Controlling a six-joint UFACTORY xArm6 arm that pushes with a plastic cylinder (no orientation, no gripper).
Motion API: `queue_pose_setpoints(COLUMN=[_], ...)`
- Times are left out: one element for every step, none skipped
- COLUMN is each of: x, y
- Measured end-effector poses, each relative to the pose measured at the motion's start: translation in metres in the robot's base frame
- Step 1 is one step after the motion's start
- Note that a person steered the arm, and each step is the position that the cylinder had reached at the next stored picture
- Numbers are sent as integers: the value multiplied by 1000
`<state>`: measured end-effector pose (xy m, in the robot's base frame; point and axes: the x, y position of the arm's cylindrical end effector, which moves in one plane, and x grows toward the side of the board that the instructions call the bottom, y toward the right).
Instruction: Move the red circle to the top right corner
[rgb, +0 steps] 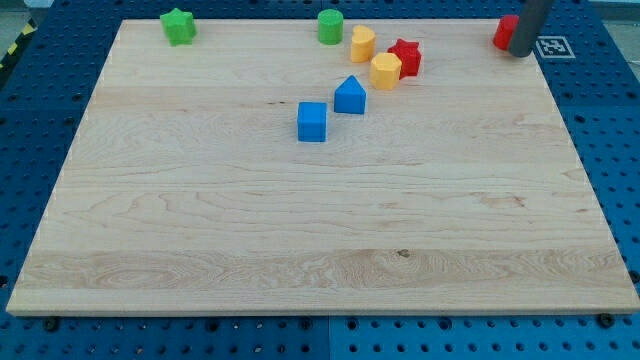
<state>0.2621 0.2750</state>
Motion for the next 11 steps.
queue_pose_setpoints(x=[-4,1,28,33,29,29,22,9,-7,-19,-20], y=[0,0,0,-4,-7,-7,-7,-7,-7,-7,-7])
